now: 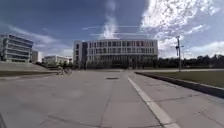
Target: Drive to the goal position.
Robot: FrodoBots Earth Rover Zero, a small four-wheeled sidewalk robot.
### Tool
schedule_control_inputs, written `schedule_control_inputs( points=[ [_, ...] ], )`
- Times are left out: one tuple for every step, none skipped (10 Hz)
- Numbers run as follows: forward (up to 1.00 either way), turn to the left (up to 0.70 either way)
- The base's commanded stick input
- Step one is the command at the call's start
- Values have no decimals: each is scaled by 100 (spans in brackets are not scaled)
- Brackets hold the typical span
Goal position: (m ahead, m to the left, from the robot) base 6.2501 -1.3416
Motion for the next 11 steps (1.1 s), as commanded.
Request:
schedule_control_inputs(
  points=[
    [70,-1],
    [70,-35],
    [70,-35],
    [70,-12],
    [70,-1],
    [70,-1],
    [70,-1],
    [70,-1],
    [70,-1],
    [70,-1],
    [70,-1]
  ],
)
